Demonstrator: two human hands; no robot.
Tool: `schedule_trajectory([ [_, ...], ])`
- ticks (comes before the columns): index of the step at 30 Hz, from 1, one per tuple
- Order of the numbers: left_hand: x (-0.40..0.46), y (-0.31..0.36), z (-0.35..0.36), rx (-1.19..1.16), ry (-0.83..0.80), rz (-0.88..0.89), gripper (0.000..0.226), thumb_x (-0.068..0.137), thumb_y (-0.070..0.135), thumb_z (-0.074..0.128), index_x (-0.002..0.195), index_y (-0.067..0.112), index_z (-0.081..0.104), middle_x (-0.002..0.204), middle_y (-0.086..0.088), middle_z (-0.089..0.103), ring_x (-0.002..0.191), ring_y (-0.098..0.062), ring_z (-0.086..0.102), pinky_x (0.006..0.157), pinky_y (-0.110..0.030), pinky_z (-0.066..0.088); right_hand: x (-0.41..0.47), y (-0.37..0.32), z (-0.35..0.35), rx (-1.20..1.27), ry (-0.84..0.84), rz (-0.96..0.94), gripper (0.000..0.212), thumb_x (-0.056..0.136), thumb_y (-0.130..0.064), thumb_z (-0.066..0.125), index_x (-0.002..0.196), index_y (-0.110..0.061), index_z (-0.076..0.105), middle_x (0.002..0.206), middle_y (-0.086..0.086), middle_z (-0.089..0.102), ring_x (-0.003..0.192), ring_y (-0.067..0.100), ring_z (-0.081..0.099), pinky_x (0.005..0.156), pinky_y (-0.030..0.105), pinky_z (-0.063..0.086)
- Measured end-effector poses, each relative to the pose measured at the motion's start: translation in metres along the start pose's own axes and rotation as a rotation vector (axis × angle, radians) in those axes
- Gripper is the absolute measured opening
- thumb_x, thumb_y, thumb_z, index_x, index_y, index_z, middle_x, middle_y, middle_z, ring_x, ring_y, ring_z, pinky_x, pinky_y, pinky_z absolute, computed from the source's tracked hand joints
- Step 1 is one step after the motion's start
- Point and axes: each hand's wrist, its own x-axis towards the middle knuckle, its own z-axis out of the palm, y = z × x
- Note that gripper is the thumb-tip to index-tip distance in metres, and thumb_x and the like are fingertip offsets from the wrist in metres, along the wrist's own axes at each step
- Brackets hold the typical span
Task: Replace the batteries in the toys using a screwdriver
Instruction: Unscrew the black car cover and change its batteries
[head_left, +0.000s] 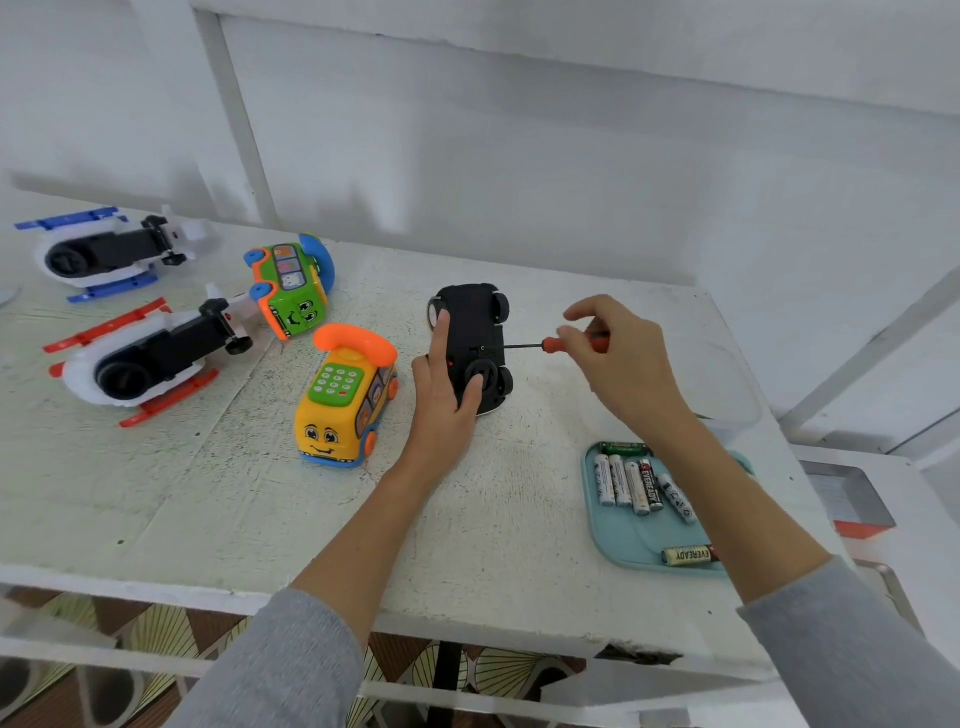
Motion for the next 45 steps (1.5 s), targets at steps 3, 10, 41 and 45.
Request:
schedule_trajectory([
  [3,-0.0006,0.0004,0.0000,-0.009,-0.001,0.003,0.071,0.099,0.017,0.047,0.142,0.049,0.000,0.121,-0.001,0.029,0.106,0.007,0.038,0.086,0.000,0.027,-0.0002,0.0019,-0.0019,0.087,-0.064,-0.024,0.029,0.083,-0.003,0.062,0.105,-0.019,0.054,0.102,0.008,0.056,0.077,0.007,0.060,0.061,0.015,0.050],
  [10,-0.0005,0.0004,-0.0003,-0.010,0.004,0.015,0.071,0.099,0.015,0.047,0.139,0.052,0.002,0.120,0.000,0.029,0.107,0.006,0.039,0.091,-0.011,0.030,0.0002,-0.0003,-0.0026,0.015,-0.055,0.004,0.012,0.087,-0.013,0.062,0.098,-0.009,0.060,0.077,0.008,0.064,0.052,0.002,0.054,0.052,0.014,0.045],
  [41,0.0009,0.0000,0.0001,-0.085,-0.008,-0.040,0.066,0.097,0.028,0.045,0.137,0.057,0.001,0.124,-0.002,0.029,0.109,0.012,0.038,0.093,-0.004,0.028,-0.0033,0.0003,0.0019,-0.039,-0.015,-0.123,0.020,0.085,-0.012,0.064,0.104,-0.012,0.059,0.072,-0.006,0.054,0.061,0.001,0.052,0.060,0.008,0.040],
  [45,0.0005,-0.0013,0.0005,-0.021,0.001,-0.018,0.069,0.100,0.014,0.047,0.141,0.047,0.003,0.123,-0.002,0.029,0.106,0.012,0.038,0.085,0.007,0.024,-0.0034,-0.0026,0.0029,-0.055,-0.028,-0.159,0.025,0.087,-0.022,0.062,0.110,-0.014,0.058,0.085,-0.005,0.061,0.069,0.004,0.058,0.064,0.010,0.044],
])
